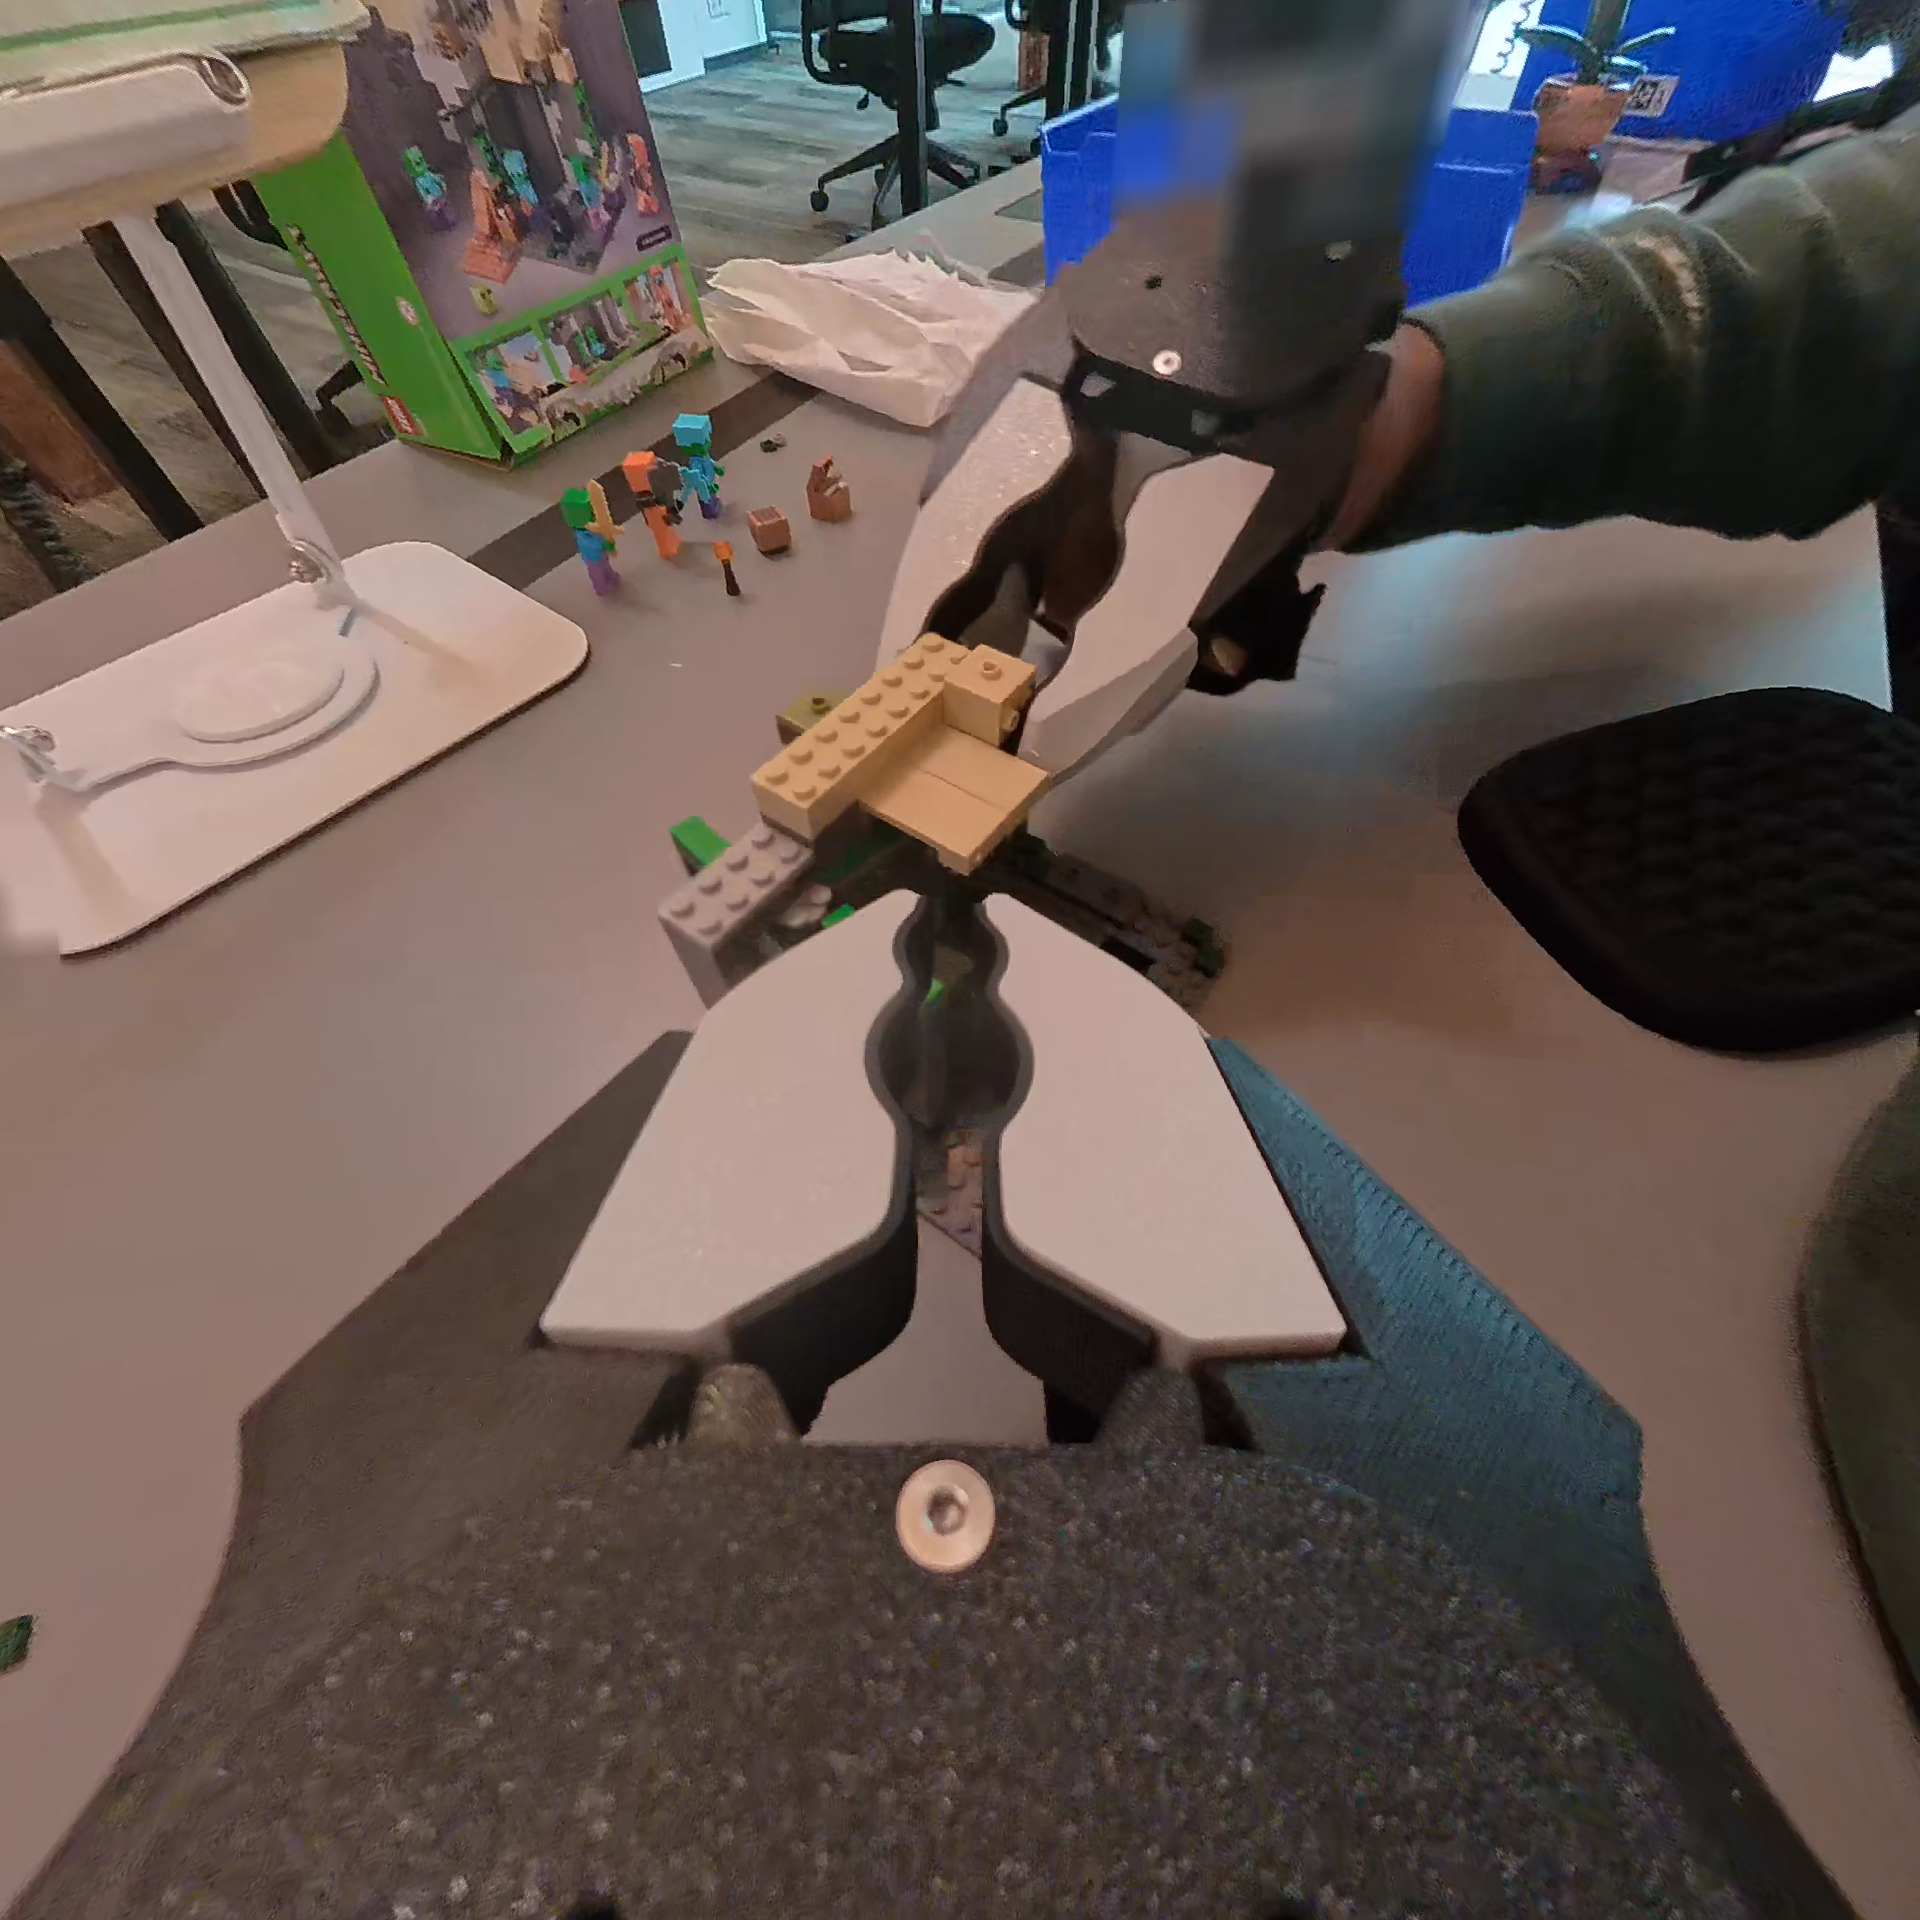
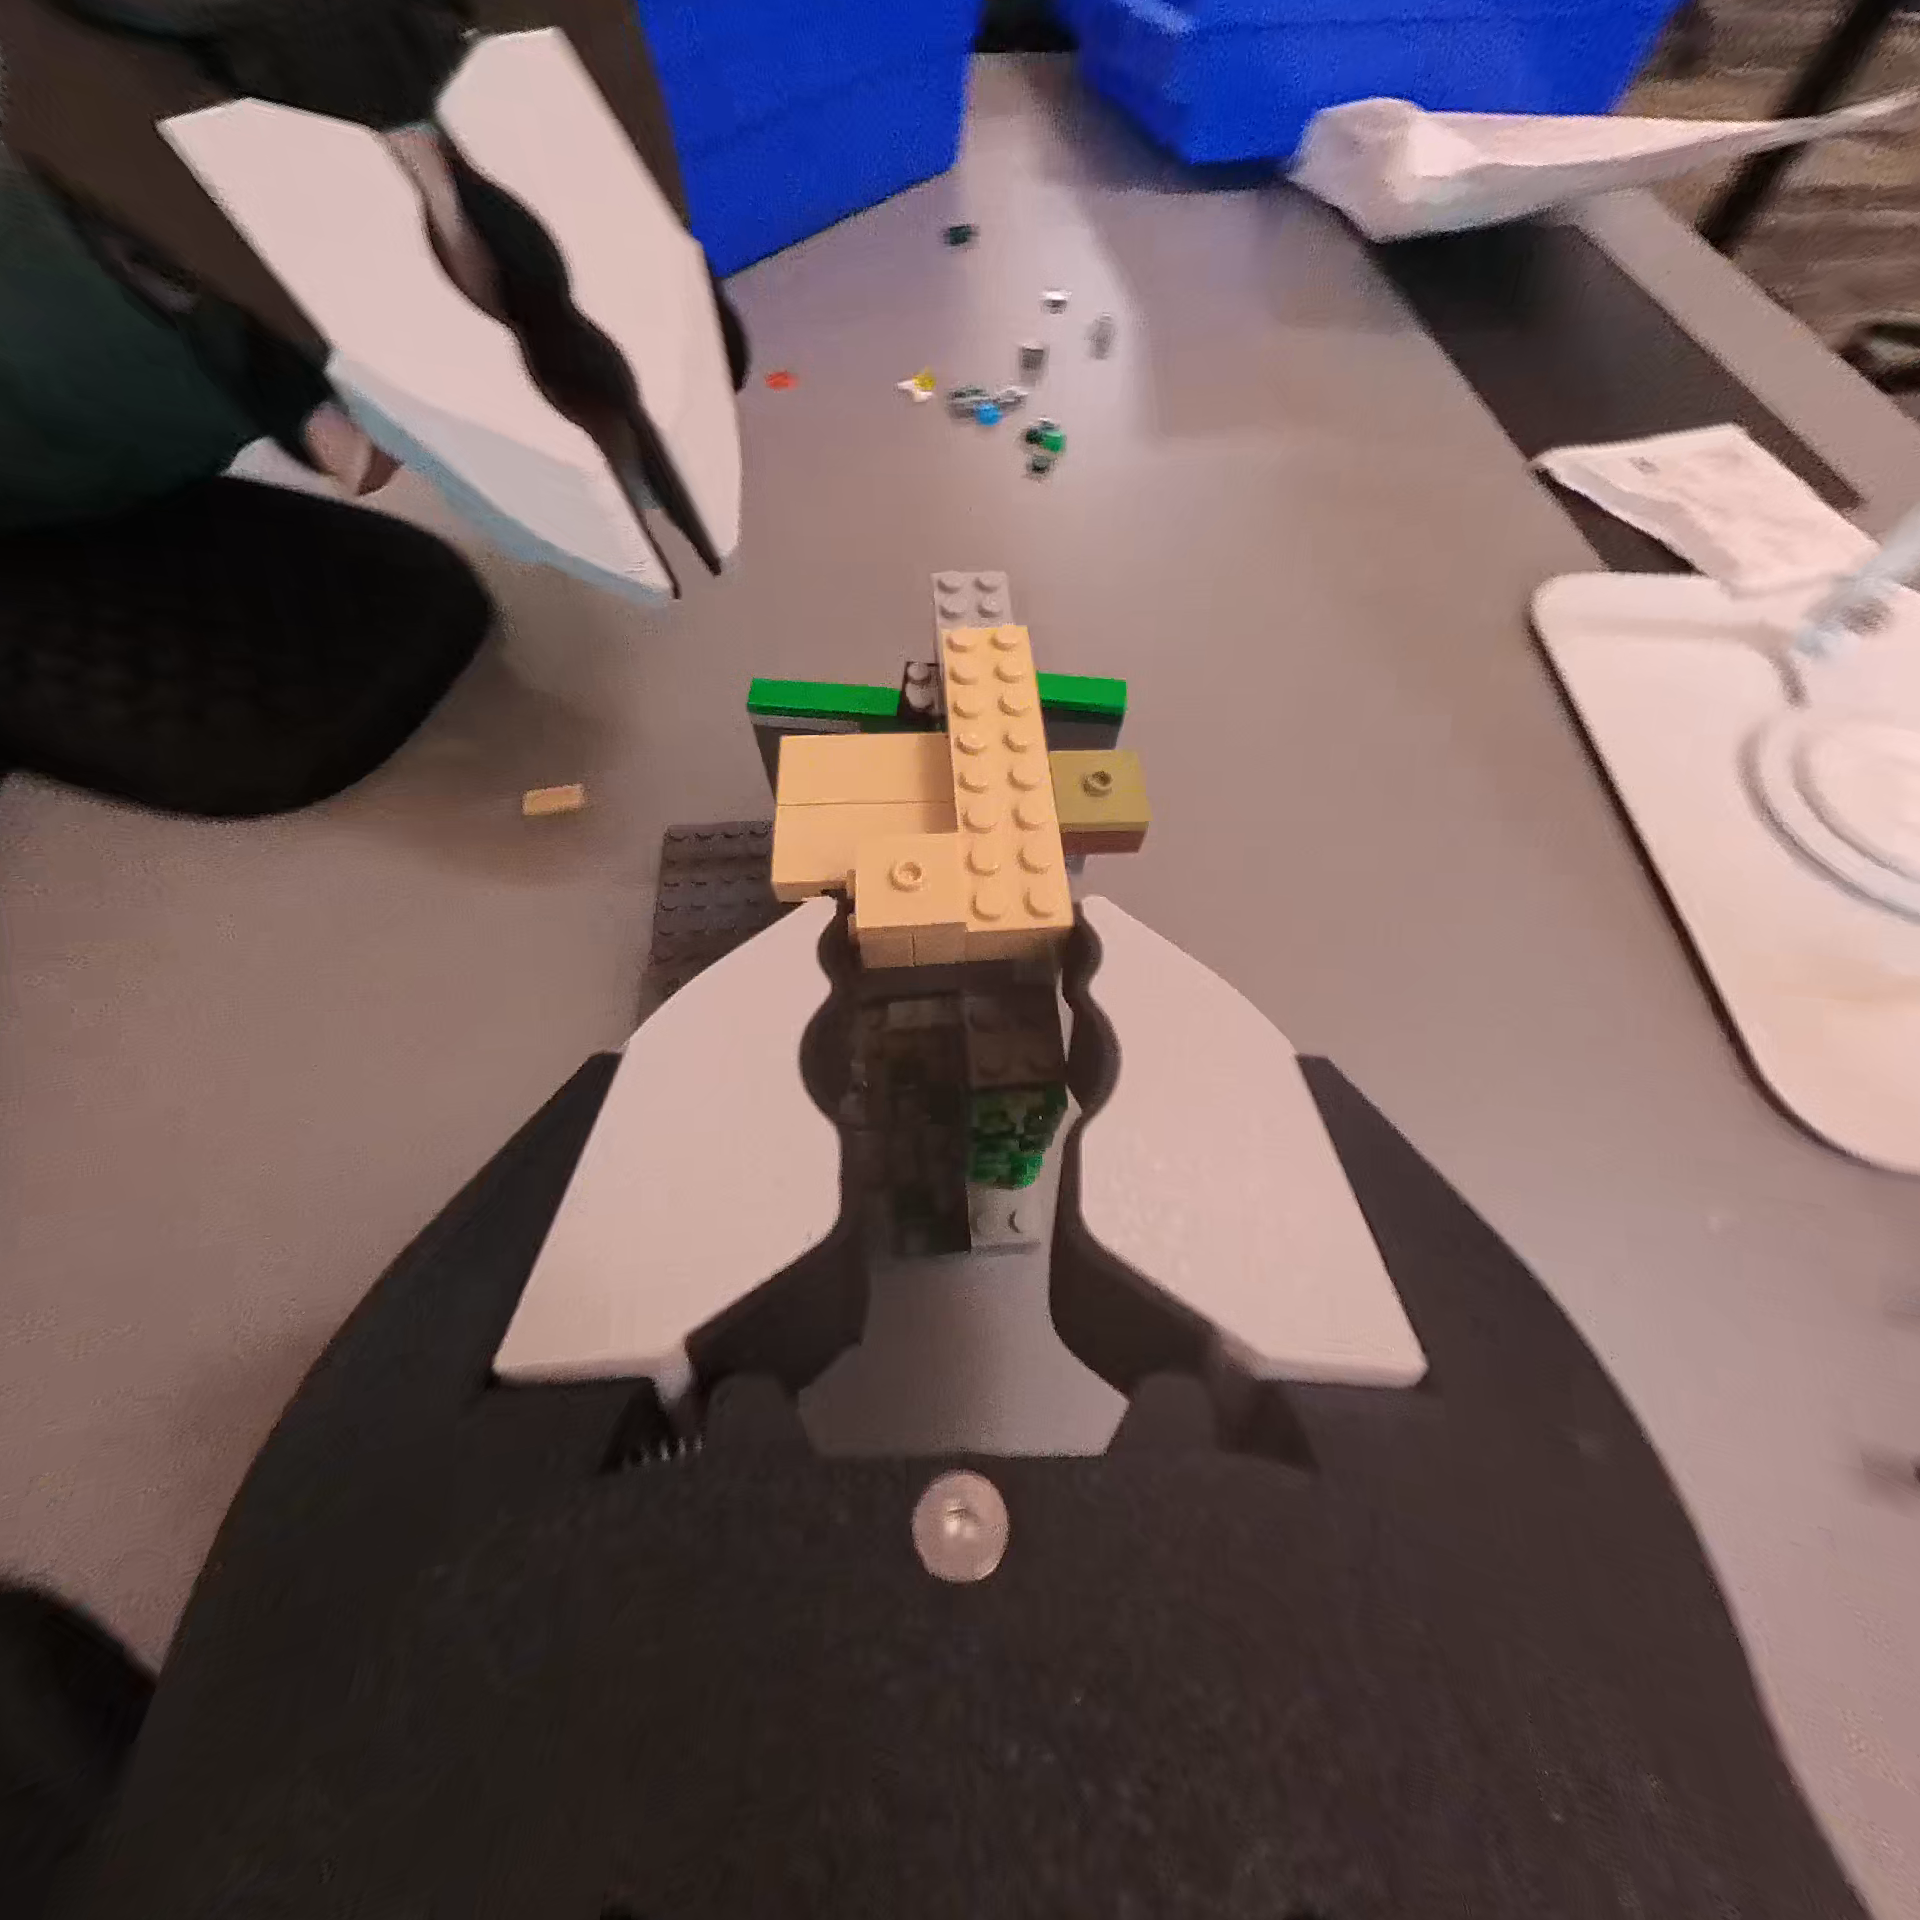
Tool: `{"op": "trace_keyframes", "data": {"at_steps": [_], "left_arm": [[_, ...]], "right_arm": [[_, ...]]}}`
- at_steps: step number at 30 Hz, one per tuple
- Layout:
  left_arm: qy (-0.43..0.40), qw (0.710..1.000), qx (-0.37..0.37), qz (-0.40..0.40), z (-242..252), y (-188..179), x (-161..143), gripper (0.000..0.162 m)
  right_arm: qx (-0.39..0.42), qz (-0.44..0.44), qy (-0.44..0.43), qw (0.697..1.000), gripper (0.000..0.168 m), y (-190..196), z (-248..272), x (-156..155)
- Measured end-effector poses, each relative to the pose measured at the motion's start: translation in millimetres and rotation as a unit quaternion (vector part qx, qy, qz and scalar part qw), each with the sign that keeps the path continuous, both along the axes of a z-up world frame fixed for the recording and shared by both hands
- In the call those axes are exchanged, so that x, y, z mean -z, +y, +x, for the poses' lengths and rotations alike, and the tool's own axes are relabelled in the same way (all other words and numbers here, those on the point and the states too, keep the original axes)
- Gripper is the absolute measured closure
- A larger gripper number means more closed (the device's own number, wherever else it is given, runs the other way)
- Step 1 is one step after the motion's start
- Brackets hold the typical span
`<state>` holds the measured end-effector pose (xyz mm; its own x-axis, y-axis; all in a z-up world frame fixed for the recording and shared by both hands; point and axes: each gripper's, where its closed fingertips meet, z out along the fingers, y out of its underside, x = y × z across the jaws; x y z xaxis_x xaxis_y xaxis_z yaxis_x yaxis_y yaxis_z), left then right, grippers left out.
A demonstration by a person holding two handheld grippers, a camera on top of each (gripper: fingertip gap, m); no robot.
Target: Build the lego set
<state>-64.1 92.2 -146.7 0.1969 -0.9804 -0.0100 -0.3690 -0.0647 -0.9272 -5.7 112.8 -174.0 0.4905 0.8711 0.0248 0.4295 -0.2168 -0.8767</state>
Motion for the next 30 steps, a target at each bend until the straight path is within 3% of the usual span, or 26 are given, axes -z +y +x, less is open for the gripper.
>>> {"op": "trace_keyframes", "data": {"at_steps": [5, 13, 19, 25, 30], "left_arm": [[-0.004, 1.0, -0.008, 0.004, 0.8, 2.6, 4.5, 0.156], [0.011, 1.0, -0.016, 0.011, -4.0, 6.0, 15.4, 0.156], [0.113, 0.991, 0.073, 0.02, -20.0, -22.3, 40.2, 0.149], [0.257, 0.954, 0.151, 0.013, -54.1, -49.0, 86.2, 0.143], [0.306, 0.936, 0.175, 0.006, -62.0, -57.1, 102.9, 0.141]], "right_arm": [[0.091, -0.013, 0.01, 0.996, 0.13, 2.5, 4.7, 1.2], [0.121, 0.01, 0.026, 0.992, 0.123, -2.0, 3.5, -11.0], [0.155, 0.03, 0.087, 0.984, 0.118, -23.6, 16.3, -39.4], [0.16, 0.025, 0.121, 0.979, 0.121, -50.6, 23.4, -32.2], [0.154, 0.019, 0.139, 0.978, 0.125, -57.7, 26.8, -28.5]]}}
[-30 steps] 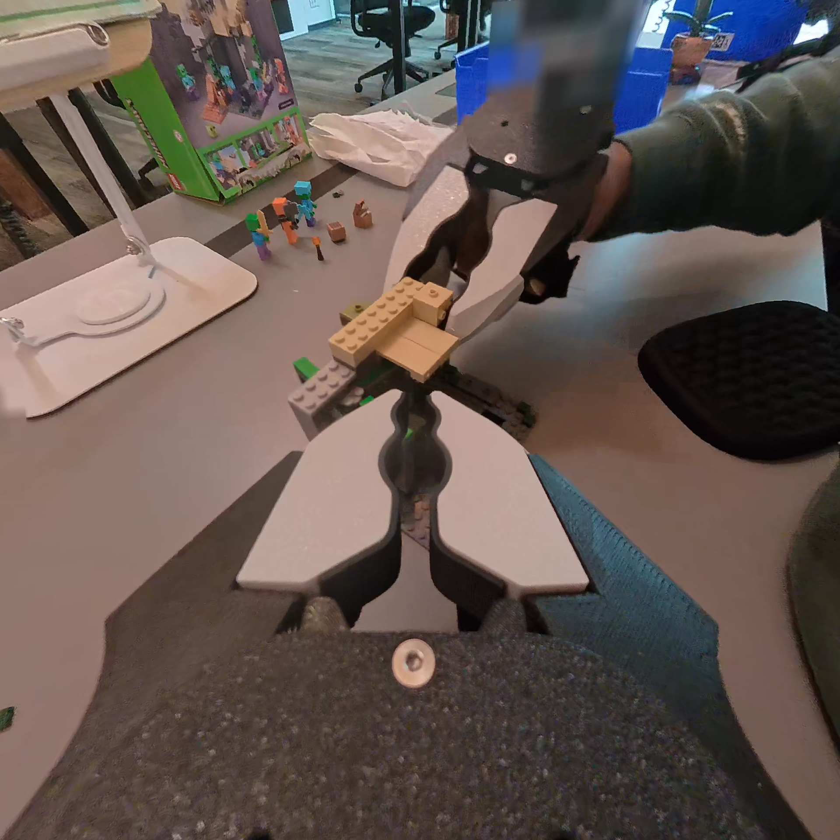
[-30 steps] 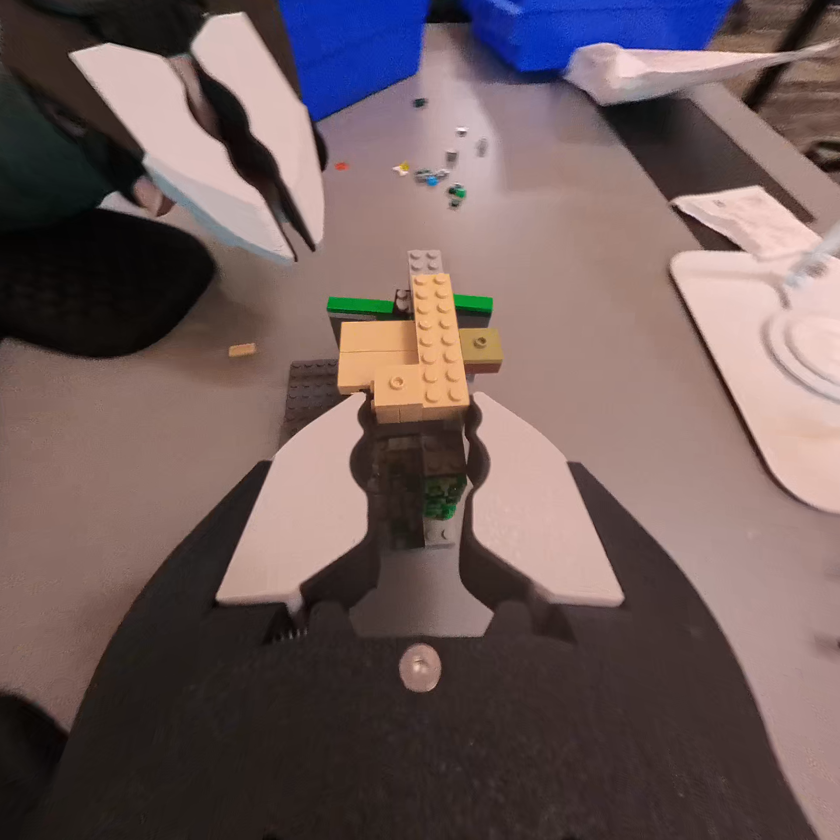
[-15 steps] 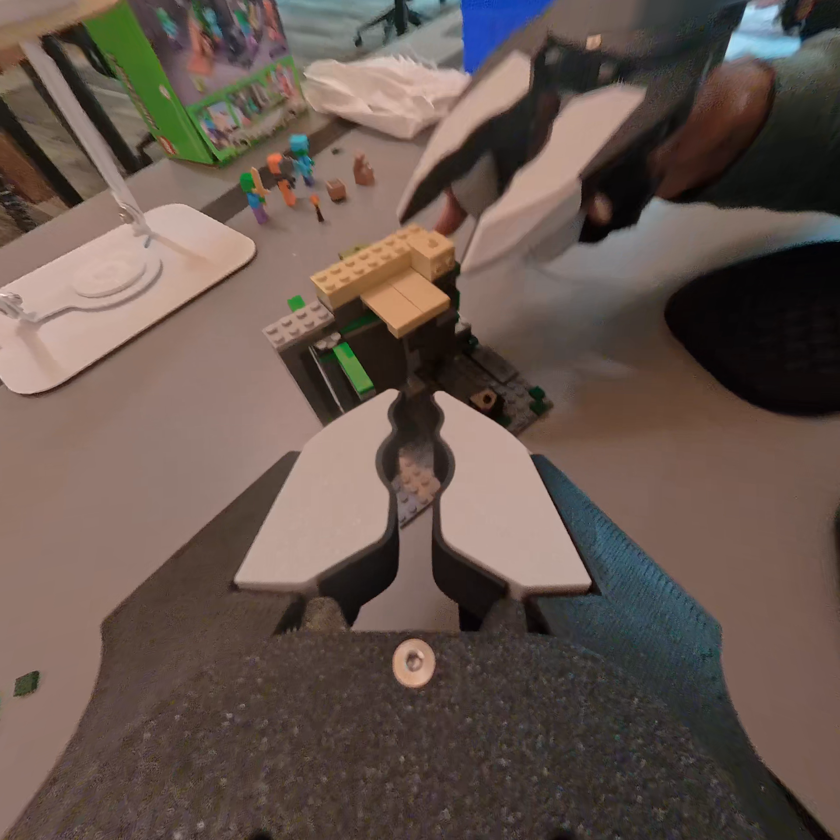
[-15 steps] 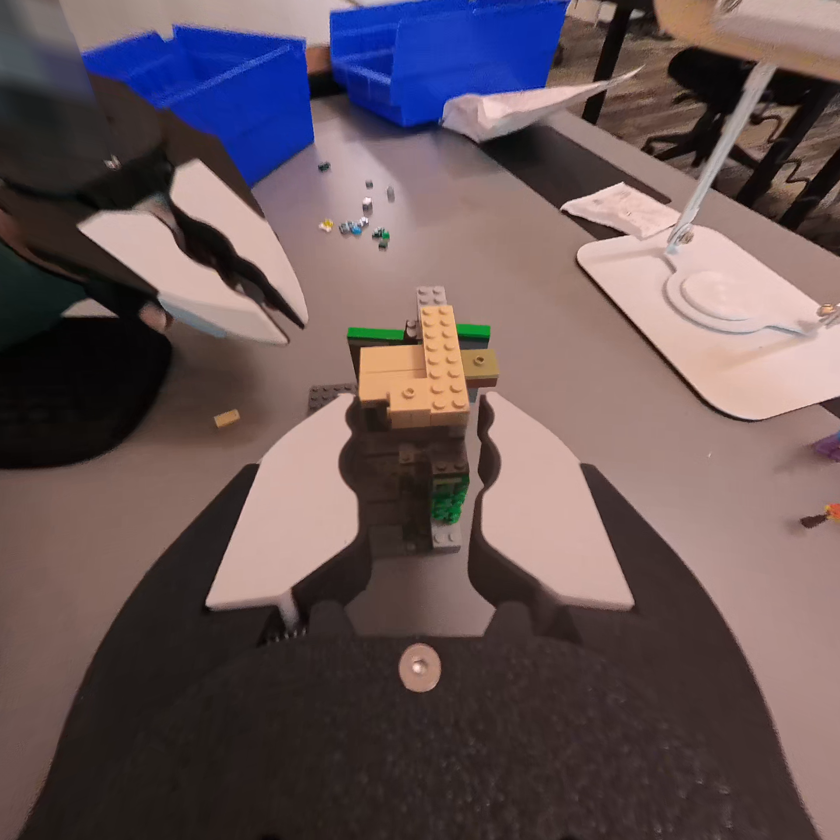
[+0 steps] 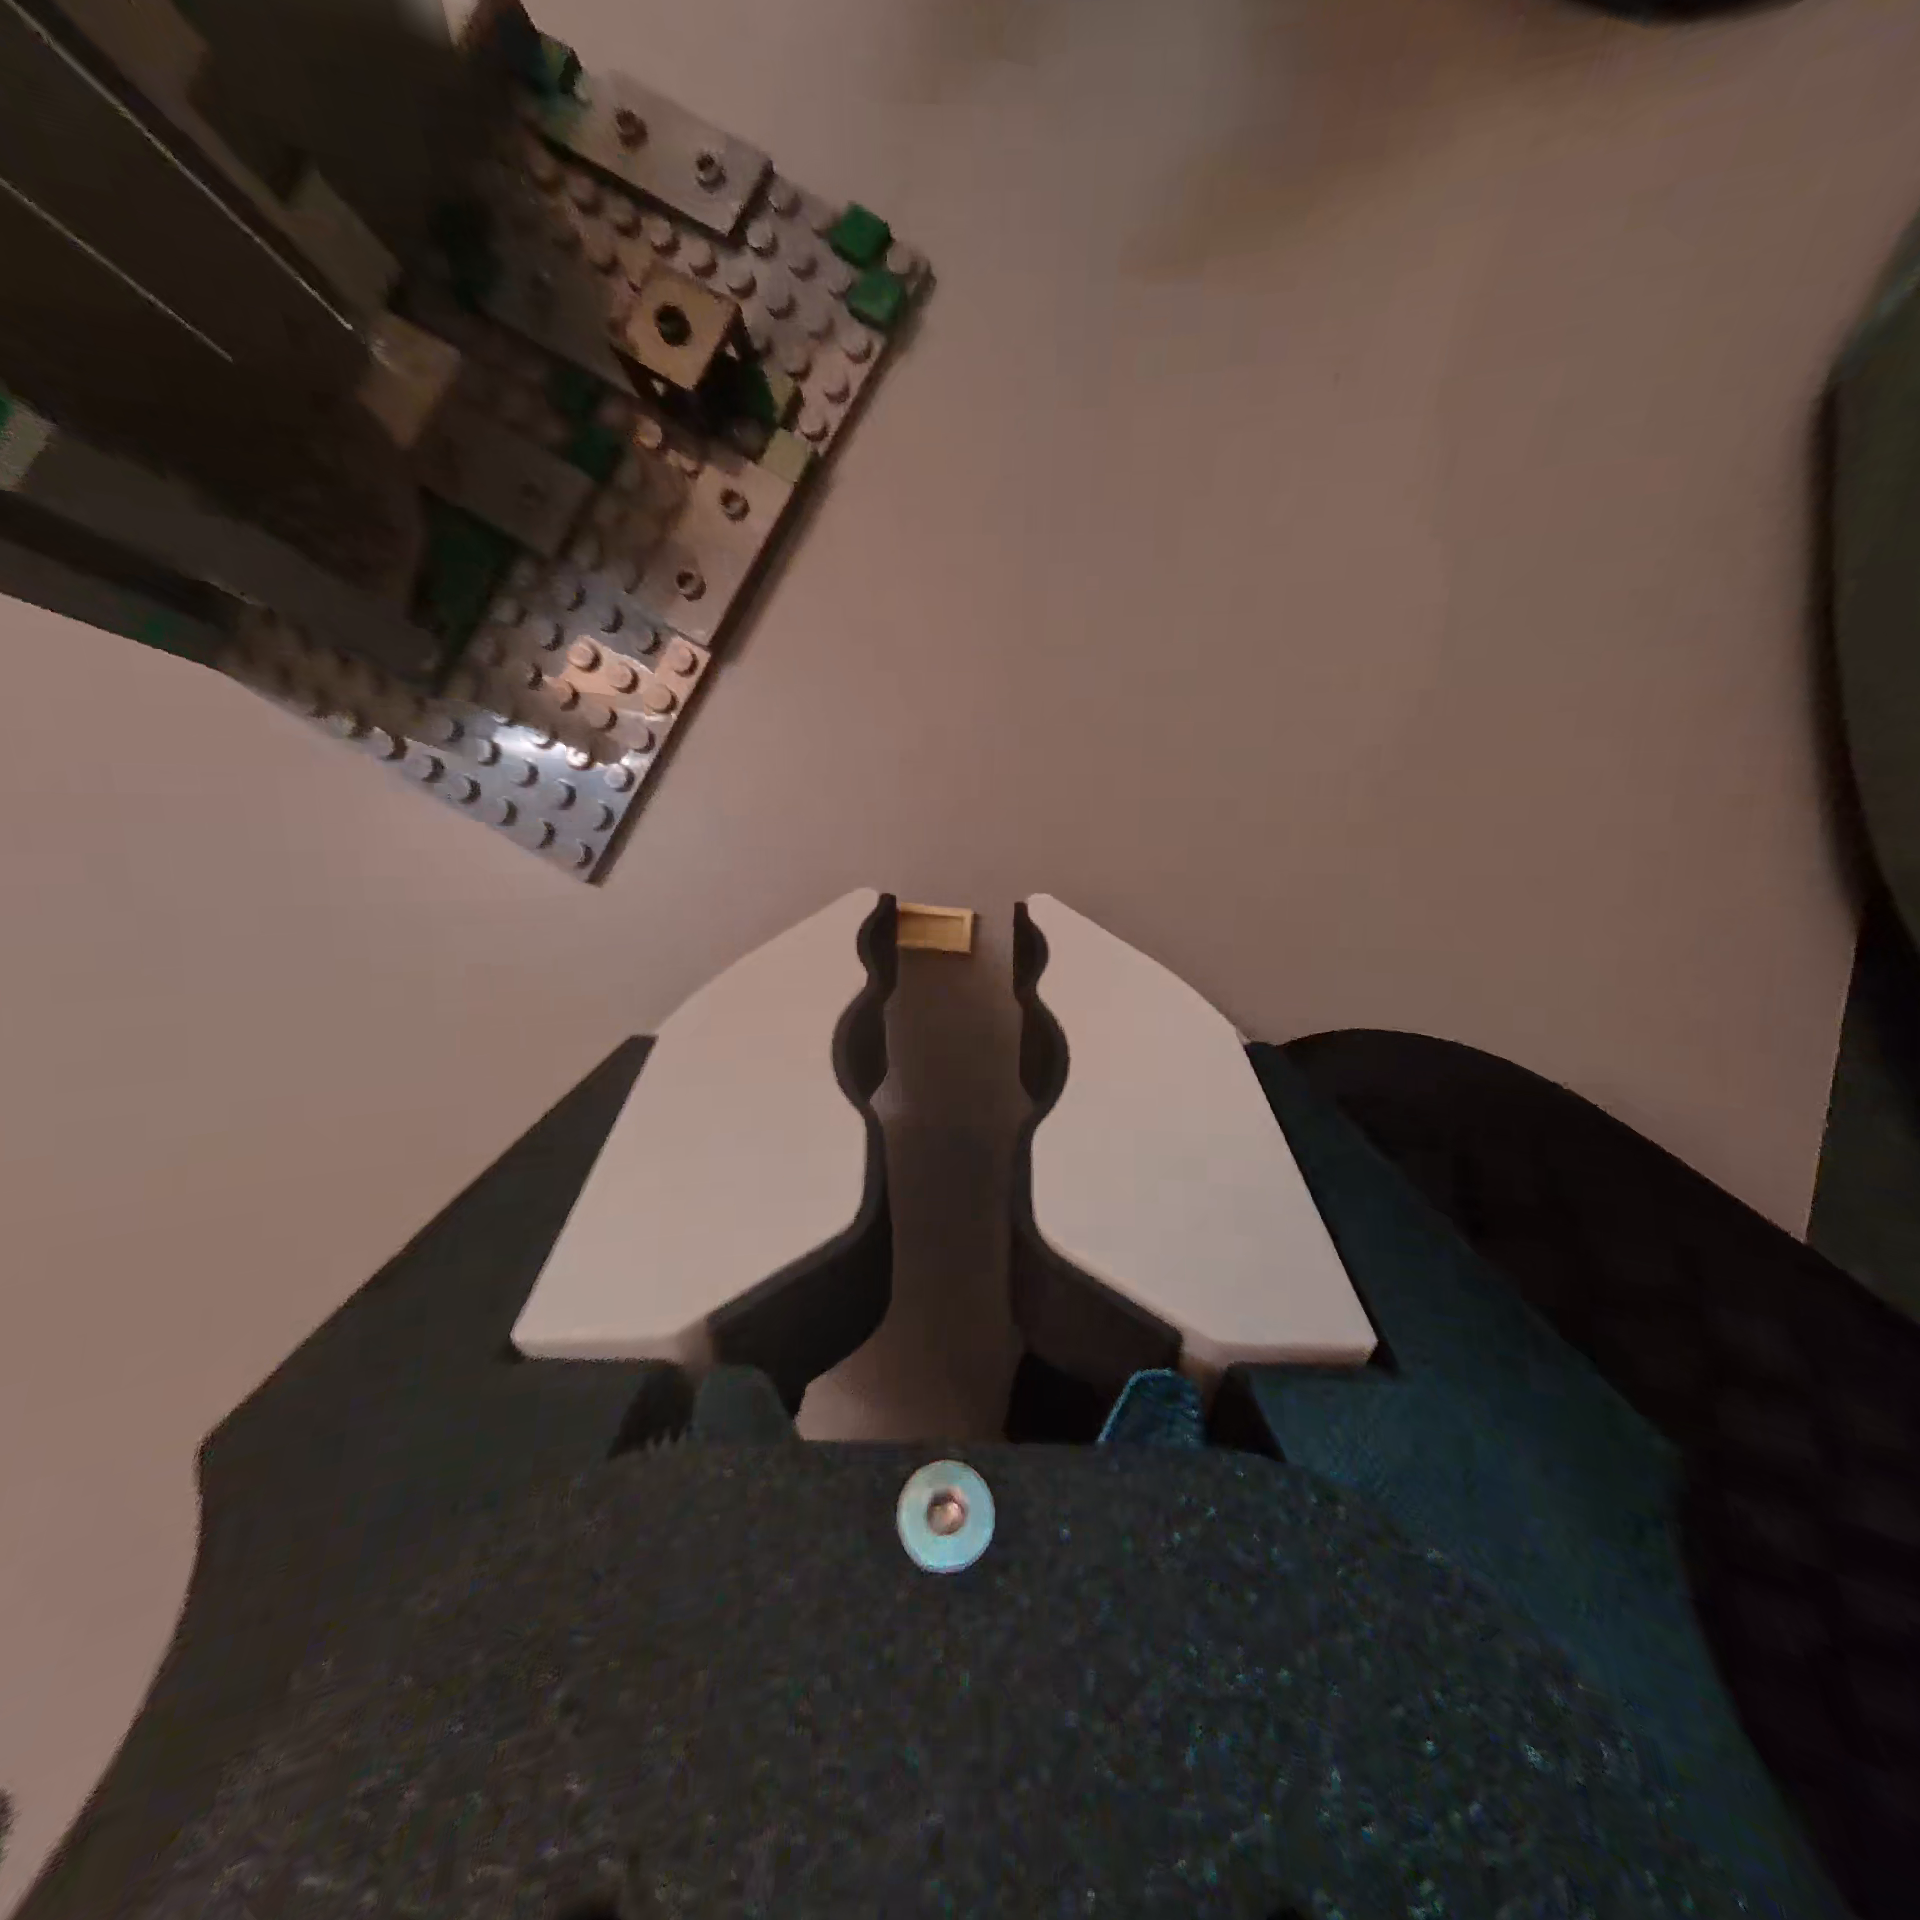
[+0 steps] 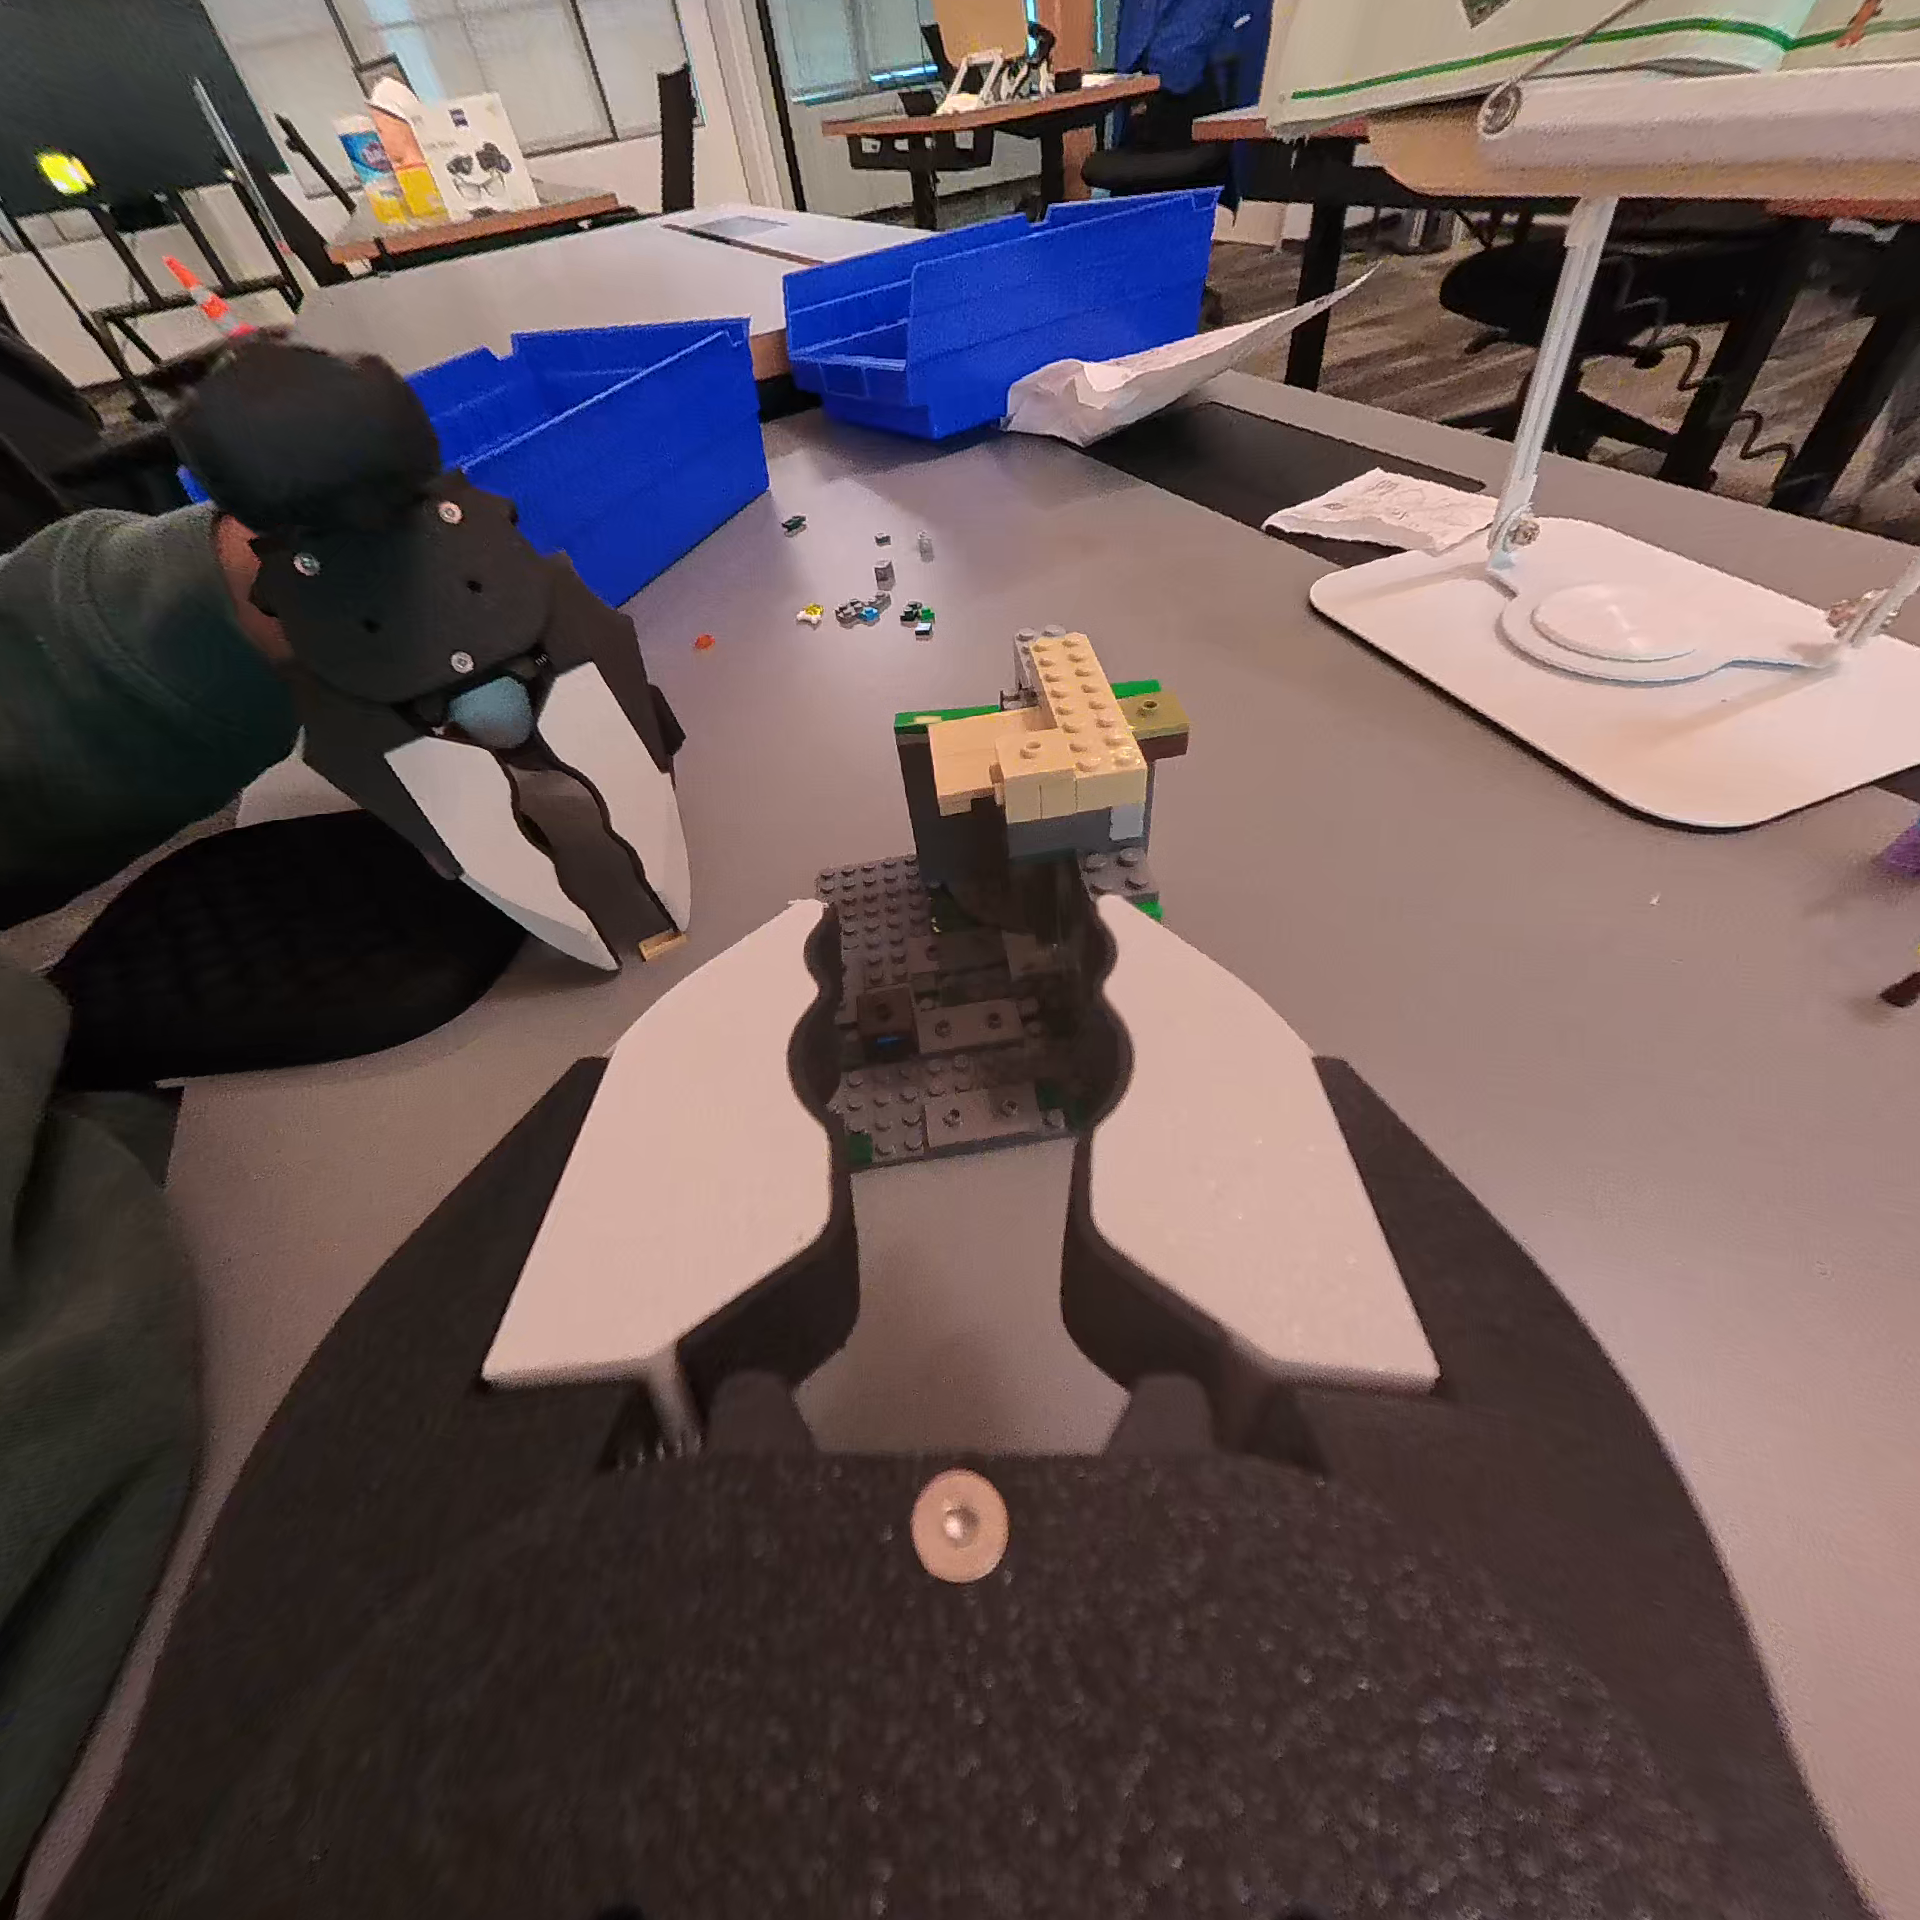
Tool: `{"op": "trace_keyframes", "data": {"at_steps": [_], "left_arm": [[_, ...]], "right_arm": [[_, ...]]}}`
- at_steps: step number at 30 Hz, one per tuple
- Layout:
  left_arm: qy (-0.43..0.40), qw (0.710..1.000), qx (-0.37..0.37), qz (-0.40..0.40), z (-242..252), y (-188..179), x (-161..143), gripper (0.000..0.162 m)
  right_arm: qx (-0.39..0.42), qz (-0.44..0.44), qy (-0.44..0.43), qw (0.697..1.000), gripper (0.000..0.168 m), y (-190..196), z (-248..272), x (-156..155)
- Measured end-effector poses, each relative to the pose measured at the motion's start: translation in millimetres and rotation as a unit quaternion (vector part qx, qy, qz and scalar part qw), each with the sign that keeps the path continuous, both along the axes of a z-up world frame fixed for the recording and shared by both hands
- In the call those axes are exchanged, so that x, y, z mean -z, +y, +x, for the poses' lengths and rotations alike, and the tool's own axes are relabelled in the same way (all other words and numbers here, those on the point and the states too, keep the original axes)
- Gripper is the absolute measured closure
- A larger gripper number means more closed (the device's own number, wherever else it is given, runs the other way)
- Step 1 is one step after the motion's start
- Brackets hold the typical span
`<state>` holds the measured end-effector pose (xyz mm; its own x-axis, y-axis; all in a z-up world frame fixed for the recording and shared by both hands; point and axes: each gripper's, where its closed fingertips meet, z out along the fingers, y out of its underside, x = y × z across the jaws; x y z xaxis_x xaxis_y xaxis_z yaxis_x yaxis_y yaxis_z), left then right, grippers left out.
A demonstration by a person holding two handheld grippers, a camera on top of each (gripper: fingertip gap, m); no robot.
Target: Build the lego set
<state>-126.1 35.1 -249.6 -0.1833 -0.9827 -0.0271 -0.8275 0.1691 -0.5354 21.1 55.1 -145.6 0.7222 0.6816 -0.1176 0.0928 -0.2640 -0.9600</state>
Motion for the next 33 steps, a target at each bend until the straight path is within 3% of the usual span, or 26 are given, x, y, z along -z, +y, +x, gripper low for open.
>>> {"op": "trace_keyframes", "data": {"at_steps": [6, 13, 19, 21, 23, 29, 33], "left_arm": [[0.013, 1.0, -0.004, 0.005, 2.0, 3.1, 2.0, 0.144], [-0.013, 0.999, -0.03, -0.002, 2.1, 9.1, 1.4, 0.162], [-0.061, 0.996, -0.058, 0.002, -2.8, 18.2, -17.6, 0.162], [-0.054, 0.997, -0.062, 0.004, -9.5, 20.1, -19.0, 0.152], [-0.04, 0.997, -0.059, 0.004, -16.3, 19.6, -17.5, 0.143], [-0.005, 1.0, -0.029, -0.003, -17.6, 13.2, -2.9, 0.137], [0.015, 0.999, -0.026, -0.019, -13.0, 12.0, 2.0, 0.143]], "right_arm": [[-0.011, -0.002, -0.001, 1.0, 0.127, -1.7, -1.5, 4.9], [-0.041, 0.004, -0.033, 0.999, 0.13, -9.2, -13.1, 16.1], [-0.076, 0.023, -0.093, 0.992, 0.131, -18.3, -29.5, 28.6], [-0.086, 0.028, -0.11, 0.99, 0.132, -20.3, -34.0, 32.5], [-0.091, 0.031, -0.121, 0.988, 0.132, -21.7, -37.2, 35.7], [-0.101, 0.028, -0.126, 0.986, 0.134, -24.2, -41.0, 40.8], [-0.1, 0.028, -0.128, 0.986, 0.135, -25.2, -41.2, 41.8]]}}
